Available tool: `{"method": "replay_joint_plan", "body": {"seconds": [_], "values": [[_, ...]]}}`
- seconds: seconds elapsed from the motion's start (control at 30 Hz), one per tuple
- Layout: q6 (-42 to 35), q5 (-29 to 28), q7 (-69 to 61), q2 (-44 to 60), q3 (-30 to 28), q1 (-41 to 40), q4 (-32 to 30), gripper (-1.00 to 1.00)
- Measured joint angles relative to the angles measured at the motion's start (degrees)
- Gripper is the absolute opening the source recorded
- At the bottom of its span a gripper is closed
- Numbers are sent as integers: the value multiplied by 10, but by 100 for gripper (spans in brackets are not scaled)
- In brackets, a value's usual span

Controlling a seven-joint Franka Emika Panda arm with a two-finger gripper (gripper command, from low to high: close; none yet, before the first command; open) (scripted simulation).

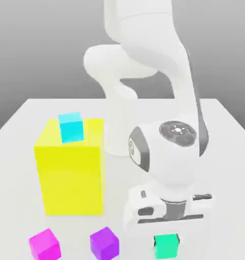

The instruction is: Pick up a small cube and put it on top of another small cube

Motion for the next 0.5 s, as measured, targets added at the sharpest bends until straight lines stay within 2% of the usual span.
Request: {"method": "replay_joint_plan", "body": {"seconds": [0.07, 0.3, 0.43, 0.47, 0.5], "values": [[-31, 20, -10, -38, 5, -8, -7, -100], [-95, 83, 97, -77, -95, -95, 21, -100], [-75, 123, 152, -24, -142, -145, 53, -100], [-60, 130, 155, -5, -144, -151, 58, 100], [-60, 130, 155, -5, -144, -151, 58, 100]]}}
